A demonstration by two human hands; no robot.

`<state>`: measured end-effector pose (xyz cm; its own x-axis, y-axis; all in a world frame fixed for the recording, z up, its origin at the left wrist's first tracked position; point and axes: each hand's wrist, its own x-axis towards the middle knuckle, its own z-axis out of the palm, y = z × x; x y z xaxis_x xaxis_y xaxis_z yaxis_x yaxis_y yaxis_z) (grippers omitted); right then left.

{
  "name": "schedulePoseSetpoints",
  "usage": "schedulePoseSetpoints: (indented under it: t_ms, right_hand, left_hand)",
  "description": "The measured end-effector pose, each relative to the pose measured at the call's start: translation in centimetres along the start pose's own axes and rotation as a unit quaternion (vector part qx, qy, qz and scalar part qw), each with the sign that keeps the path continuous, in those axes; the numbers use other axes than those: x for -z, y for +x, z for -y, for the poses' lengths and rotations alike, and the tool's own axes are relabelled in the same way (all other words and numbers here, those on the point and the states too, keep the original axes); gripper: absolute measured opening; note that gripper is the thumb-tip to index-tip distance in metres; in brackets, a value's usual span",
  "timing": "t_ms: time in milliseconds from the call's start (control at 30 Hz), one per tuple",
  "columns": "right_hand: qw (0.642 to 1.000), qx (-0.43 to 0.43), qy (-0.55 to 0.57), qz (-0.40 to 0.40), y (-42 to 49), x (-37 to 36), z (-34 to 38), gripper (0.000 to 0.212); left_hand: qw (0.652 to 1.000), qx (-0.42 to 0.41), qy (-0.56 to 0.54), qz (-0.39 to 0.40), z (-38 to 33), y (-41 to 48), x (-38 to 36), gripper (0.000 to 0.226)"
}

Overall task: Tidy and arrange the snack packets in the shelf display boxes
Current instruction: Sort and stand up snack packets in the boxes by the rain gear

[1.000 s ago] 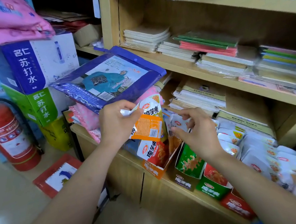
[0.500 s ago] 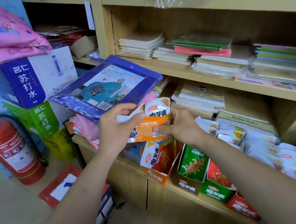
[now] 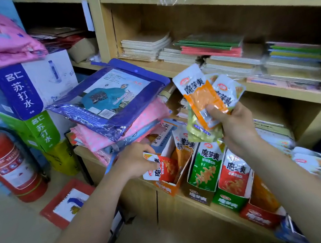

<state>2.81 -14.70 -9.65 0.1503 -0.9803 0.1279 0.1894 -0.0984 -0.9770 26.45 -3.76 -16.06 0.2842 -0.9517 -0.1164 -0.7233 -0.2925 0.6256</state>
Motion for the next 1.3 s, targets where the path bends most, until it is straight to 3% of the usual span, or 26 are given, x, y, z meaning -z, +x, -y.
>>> schedulePoseSetpoints:
  t_ms: [100, 233, 433, 633, 733, 800, 867, 967, 1033, 1100, 1167, 1200, 1300]
  right_hand:
    - [0.999, -0.012, -0.032, -0.026, -2.5, 2.0, -1.1, 0.037]
    - [1.0, -0.024, -0.013, -0.006, -5.7, 3.0, -2.8, 0.024]
    - [0.998, -0.043, -0.011, 0.037, -6.6, 2.8, -2.9, 0.032]
    - [0.998, -0.031, -0.004, 0.054, -6.4, 3.9, -3.4, 0.039]
    - [0.999, -0.023, -0.015, 0.031, -6.0, 4.6, -3.4, 0.034]
    - [0.999, -0.003, -0.038, -0.002, -5.7, 5.3, -3.5, 0.022]
    - [0.998, 0.011, -0.046, -0.028, -5.4, 5.9, -3.6, 0.022]
    - [0.998, 0.013, -0.055, -0.04, -5.3, 6.3, -3.6, 0.031]
    - [0.997, 0.018, -0.071, -0.032, -5.4, 6.2, -3.7, 0.03]
    - [0.996, 0.013, -0.078, -0.036, -5.5, 6.1, -3.8, 0.032]
    - [0.996, 0.002, -0.083, -0.037, -5.6, 6.0, -3.7, 0.031]
    - [0.996, -0.002, -0.083, -0.036, -5.6, 5.9, -3.7, 0.027]
    - [0.998, -0.03, -0.052, -0.03, -5.4, 6.0, -3.7, 0.024]
  left_hand:
    - [0.999, -0.007, -0.047, -0.025, -0.3, -0.1, -0.4, 0.029]
    - [0.975, -0.053, -0.181, -0.116, -3.4, -0.6, -1.3, 0.054]
    - [0.916, -0.048, -0.39, -0.08, -8.7, -1.9, -3.1, 0.033]
    - [0.852, 0.013, -0.518, -0.074, -10.1, -1.3, -3.5, 0.035]
    - [0.799, 0.024, -0.586, -0.132, -10.0, -0.6, -2.5, 0.037]
    - [0.787, 0.023, -0.579, -0.211, -9.0, 0.1, -1.4, 0.033]
    - [0.799, 0.0, -0.535, -0.275, -7.6, 0.8, -0.6, 0.032]
    - [0.859, -0.051, -0.411, -0.302, -6.1, 1.2, -0.7, 0.031]
    - [0.908, -0.078, -0.302, -0.279, -5.5, 1.4, -1.8, 0.032]
    - [0.945, -0.089, -0.253, -0.185, -5.4, 1.6, -2.8, 0.028]
    - [0.954, -0.071, -0.281, -0.084, -5.6, 1.6, -3.4, 0.021]
    - [0.955, -0.069, -0.276, -0.088, -5.5, 1.6, -3.3, 0.019]
    - [0.963, -0.093, -0.158, -0.197, -5.1, 1.2, -1.6, 0.023]
